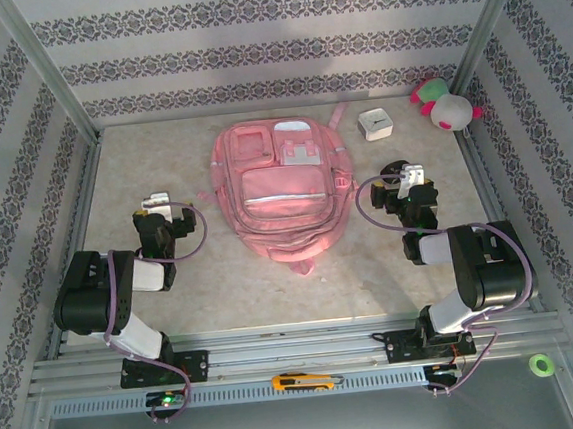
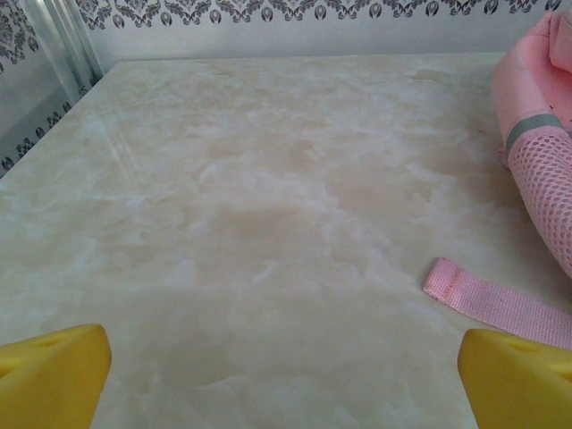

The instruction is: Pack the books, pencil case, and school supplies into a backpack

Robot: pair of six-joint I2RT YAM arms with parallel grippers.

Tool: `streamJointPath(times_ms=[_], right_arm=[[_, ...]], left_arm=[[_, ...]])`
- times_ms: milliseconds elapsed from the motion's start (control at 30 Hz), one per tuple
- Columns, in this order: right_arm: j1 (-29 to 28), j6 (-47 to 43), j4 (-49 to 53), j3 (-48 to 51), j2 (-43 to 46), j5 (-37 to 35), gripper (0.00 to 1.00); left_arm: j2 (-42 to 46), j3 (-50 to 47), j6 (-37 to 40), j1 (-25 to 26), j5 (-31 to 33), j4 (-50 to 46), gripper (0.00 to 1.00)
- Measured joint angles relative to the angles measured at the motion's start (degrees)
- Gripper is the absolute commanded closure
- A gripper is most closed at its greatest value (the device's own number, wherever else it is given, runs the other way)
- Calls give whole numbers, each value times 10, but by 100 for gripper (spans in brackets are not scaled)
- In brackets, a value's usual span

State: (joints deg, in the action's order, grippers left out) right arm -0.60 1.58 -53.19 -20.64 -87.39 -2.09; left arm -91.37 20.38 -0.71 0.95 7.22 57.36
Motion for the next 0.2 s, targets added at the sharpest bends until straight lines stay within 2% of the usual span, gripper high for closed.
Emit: streamJointPath(times_ms=[167, 200], right_arm=[[0, 0, 0, 0, 0, 0, 2], [0, 0, 0, 0, 0, 0, 15]], left_arm=[[0, 0, 0, 0, 3, 0, 1], [0, 0, 0, 0, 3, 0, 1]])
